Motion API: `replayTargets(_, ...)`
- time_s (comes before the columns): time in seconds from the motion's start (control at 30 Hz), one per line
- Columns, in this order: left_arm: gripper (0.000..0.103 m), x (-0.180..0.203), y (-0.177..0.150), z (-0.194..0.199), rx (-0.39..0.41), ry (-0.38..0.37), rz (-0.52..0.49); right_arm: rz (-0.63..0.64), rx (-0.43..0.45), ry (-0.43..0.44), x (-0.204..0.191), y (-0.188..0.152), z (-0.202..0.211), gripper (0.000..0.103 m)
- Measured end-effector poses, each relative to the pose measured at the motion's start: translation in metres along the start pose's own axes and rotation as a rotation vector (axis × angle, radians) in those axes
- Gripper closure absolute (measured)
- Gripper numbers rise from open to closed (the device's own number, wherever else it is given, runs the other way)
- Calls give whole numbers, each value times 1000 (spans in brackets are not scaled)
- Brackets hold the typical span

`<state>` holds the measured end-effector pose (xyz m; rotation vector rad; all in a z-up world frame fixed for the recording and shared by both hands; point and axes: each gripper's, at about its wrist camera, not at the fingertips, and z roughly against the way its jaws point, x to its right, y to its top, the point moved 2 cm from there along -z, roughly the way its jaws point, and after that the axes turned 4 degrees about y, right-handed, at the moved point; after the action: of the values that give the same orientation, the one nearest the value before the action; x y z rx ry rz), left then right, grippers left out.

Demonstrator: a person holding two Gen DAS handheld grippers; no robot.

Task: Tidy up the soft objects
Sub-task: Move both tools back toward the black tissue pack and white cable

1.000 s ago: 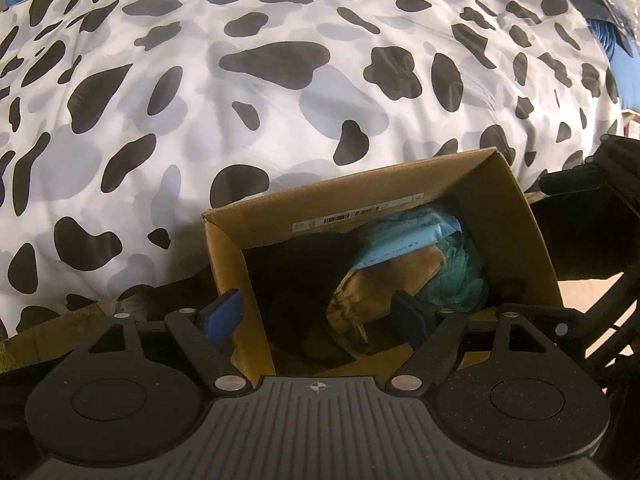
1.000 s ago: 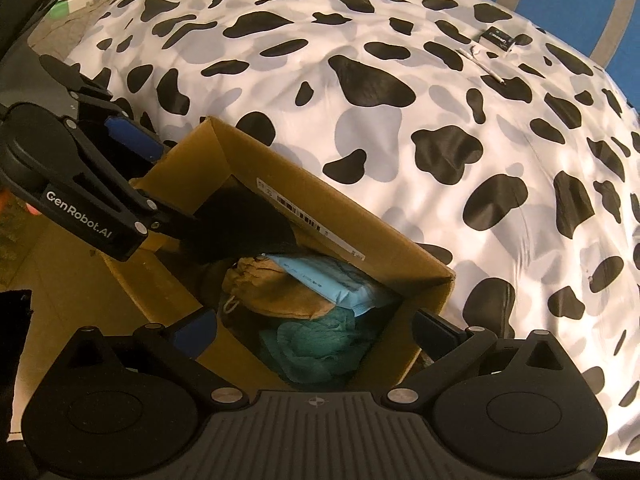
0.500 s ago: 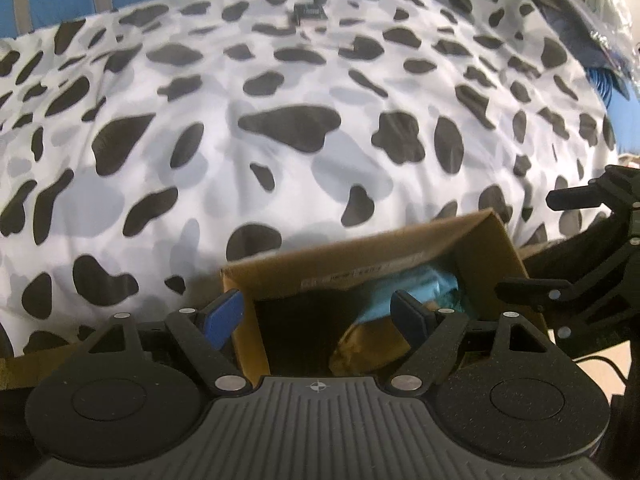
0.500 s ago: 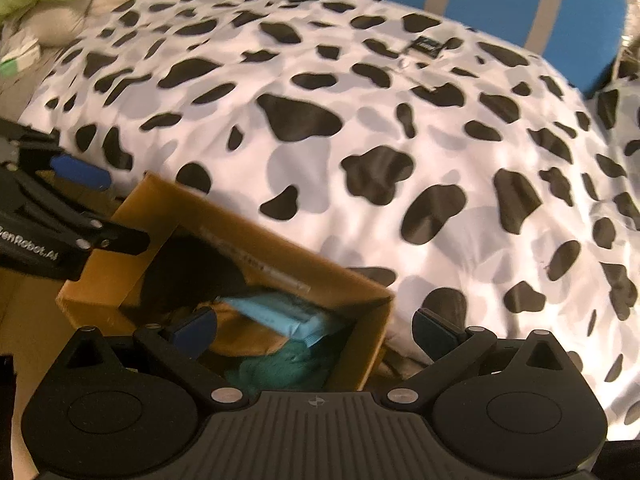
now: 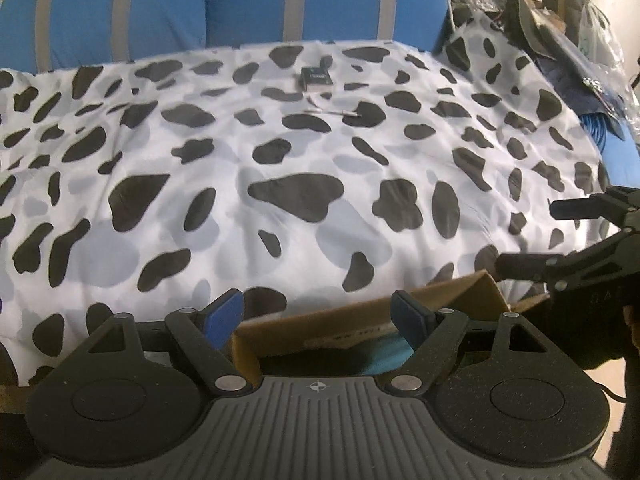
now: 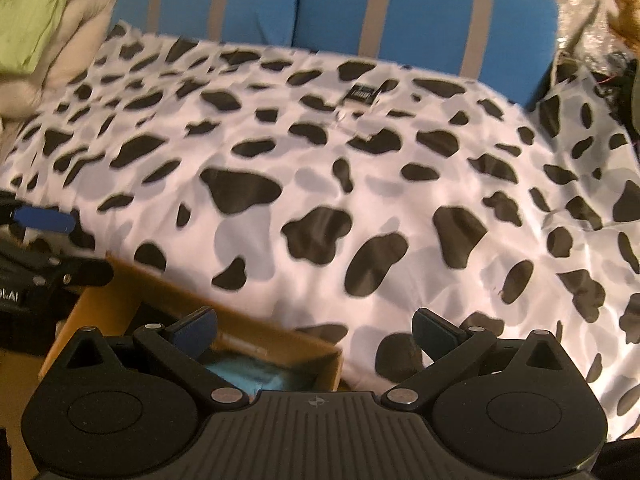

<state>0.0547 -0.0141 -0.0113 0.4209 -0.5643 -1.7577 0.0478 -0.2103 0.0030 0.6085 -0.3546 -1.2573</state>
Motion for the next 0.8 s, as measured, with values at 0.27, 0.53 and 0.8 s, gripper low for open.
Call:
replayTargets(0.27, 23, 7, 5, -1, 45, 24, -42, -29, 82, -35, 11, 12, 1, 0)
replayTargets(0.53, 23, 9, 12, -7, 85, 40, -80, -43, 118, -71, 21, 21, -2, 0)
replayTargets(0.8, 23, 2, 26, -16, 114, 46, -74, 7, 137, -95, 24, 31, -12, 0)
